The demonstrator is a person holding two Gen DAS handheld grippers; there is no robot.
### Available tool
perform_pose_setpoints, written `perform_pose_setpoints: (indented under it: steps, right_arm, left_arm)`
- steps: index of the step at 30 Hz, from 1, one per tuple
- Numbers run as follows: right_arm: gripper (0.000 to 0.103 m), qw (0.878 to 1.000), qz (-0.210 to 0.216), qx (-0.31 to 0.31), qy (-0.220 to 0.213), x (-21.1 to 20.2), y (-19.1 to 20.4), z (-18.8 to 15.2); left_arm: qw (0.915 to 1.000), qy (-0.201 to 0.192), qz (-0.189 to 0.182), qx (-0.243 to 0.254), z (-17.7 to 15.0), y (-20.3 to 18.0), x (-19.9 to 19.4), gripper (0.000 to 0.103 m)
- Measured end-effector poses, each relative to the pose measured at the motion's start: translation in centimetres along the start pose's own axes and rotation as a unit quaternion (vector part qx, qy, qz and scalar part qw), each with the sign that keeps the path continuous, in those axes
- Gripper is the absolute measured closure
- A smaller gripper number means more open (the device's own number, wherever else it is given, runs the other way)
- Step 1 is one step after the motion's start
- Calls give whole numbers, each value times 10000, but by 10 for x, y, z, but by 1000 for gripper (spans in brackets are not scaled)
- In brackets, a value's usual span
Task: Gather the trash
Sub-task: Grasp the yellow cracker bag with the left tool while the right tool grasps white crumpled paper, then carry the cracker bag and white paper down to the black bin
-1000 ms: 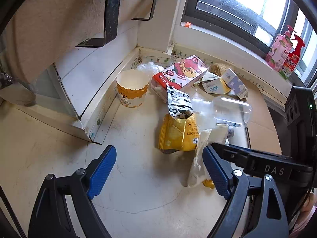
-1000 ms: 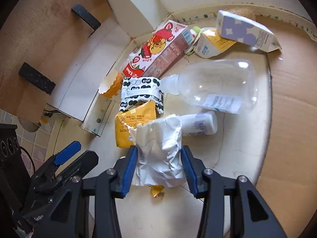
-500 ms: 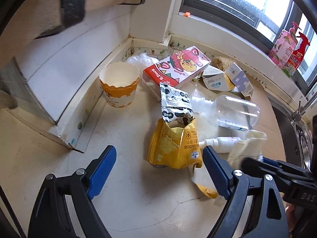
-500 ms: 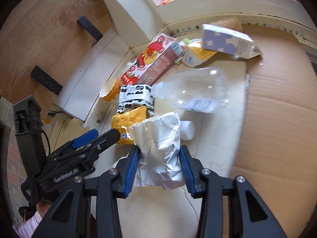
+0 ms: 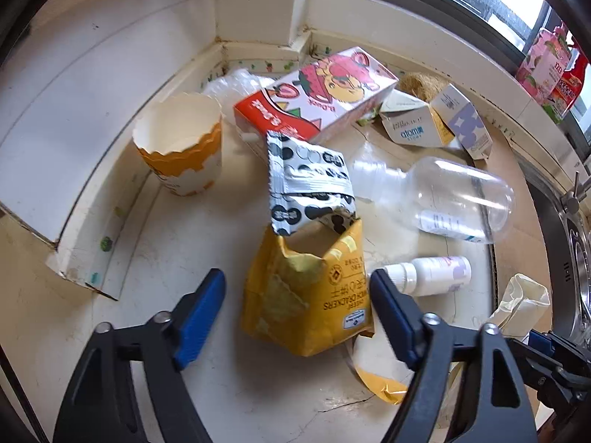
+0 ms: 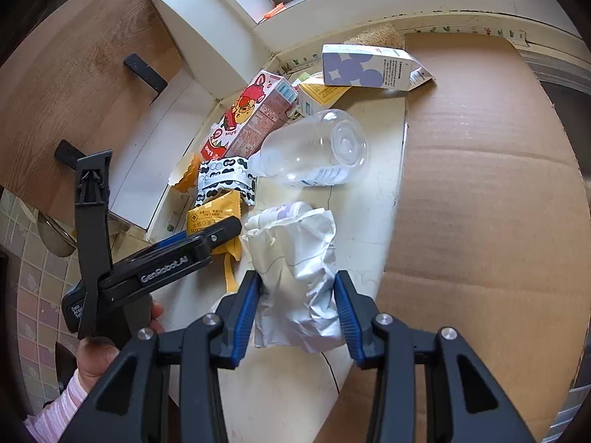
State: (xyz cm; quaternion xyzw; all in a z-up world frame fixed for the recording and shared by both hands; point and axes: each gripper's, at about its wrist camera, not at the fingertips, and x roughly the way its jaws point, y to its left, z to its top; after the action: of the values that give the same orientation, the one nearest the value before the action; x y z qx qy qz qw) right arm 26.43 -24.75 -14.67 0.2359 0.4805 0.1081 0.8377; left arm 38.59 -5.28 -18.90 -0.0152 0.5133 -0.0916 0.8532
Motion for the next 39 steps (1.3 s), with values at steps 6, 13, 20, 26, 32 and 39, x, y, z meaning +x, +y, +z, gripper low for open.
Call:
perform_pose_setpoints:
  steps: [6,13,20,26,32,39]
  right_arm:
    - [61,10000,8,7,-31,-5,3,-4]
    - [61,9999,86,-44,-67,-16,13,-12]
    - [61,9994,237,-235,-136,-43,33,-28]
    - [61,9980,408,-465,-148,-74,55,-55]
    - [61,9962,572,-657,-12,-99,70,-98]
    - [61,9938,604,-897,257,-116,80,-155]
  left_arm:
    - [10000,-62,-75,-20,-2,-2,-5,51]
    - [9996,-231,-120,-75,-13,-1,-34,55]
    - [9986,-471,-190,-111,-39,-4,-92,56]
    - [9976,-631,-243,-163,-79,-5,-149,55]
    - [9971,-682,-285,-202,-133,-5,-198,55]
    - [9976,-496,-377,-316,-207,-6,-229,55]
